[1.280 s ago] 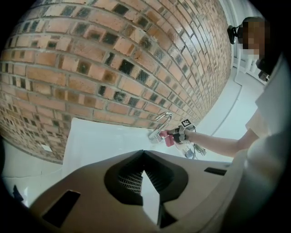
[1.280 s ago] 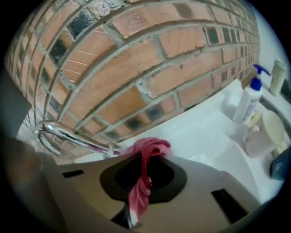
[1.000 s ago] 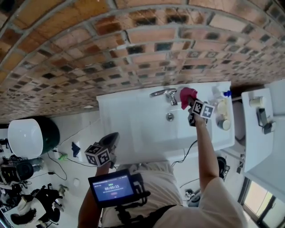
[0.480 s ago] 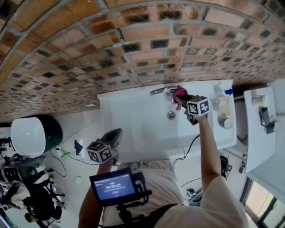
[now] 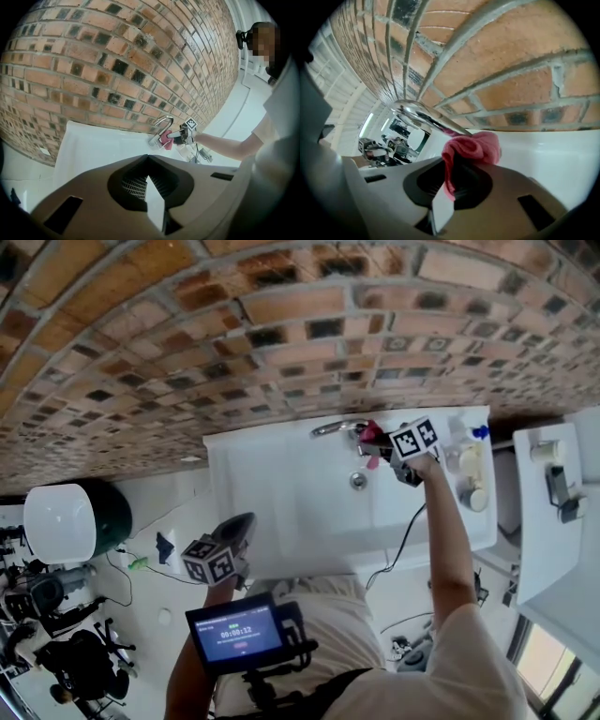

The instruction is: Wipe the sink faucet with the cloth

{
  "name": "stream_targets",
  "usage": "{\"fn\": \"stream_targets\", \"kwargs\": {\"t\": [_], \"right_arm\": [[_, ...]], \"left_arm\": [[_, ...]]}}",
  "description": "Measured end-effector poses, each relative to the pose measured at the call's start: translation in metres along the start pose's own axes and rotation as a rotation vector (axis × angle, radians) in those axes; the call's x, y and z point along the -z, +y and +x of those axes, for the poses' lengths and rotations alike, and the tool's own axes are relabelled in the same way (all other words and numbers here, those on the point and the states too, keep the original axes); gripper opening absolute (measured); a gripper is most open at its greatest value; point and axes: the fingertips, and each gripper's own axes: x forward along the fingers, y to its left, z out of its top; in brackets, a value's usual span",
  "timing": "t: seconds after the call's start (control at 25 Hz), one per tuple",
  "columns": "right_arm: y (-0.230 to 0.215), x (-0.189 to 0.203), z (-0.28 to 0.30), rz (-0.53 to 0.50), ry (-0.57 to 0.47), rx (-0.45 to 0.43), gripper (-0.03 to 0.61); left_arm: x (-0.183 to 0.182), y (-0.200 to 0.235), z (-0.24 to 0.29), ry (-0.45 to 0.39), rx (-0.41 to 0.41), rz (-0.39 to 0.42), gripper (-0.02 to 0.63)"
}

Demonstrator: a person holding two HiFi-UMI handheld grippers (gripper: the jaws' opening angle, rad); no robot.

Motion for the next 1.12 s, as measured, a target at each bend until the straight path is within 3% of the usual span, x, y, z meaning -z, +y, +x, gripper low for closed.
{"fn": "stream_targets", "kwargs": {"t": [0.16, 0.24, 0.48, 0.68, 0.76, 0.88, 0.92, 1.04, 1.12], "right_arm": [[0.017, 0.004, -0.007, 0.020, -0.001, -0.145, 0.040], [0.017, 0.007, -0.003, 0.016, 0.021, -0.160, 0.040], [-0.004, 0.008, 0.022, 0.052, 0.094, -0.066, 0.040], [-0.024, 0.013, 0.018, 0.145, 0.059, -0.020, 0.040], [-0.050, 0.018, 0.009, 0.170, 0.036, 0.092, 0.040], [-0.096, 0.038, -0.013, 0.141, 0.042, 0.346, 0.040], [-0.098, 0.041, -0.020, 0.130, 0.022, 0.355, 0.040], [-0.074, 0.032, -0.033, 0.100, -0.132, 0.235, 0.040], [-0.065, 0.025, -0.037, 0.052, -0.199, 0.203, 0.040]], "left_arm": [[0.002, -0.003, 0.002, 0.003, -0.005, 0.000, -0.003], [0.002, -0.004, 0.003, 0.008, -0.003, 0.003, -0.003], [0.000, -0.011, 0.009, 0.021, -0.001, 0.018, -0.003], [-0.003, -0.015, 0.012, 0.024, -0.002, 0.032, -0.003], [0.000, -0.014, 0.013, 0.021, 0.007, 0.023, -0.003], [0.004, -0.013, 0.012, 0.022, 0.001, 0.022, -0.003], [0.004, -0.013, 0.012, 0.023, 0.000, 0.023, -0.003], [0.006, -0.011, 0.011, 0.021, 0.002, 0.018, -0.003], [0.007, -0.010, 0.012, 0.022, 0.002, 0.016, -0.003]]}}
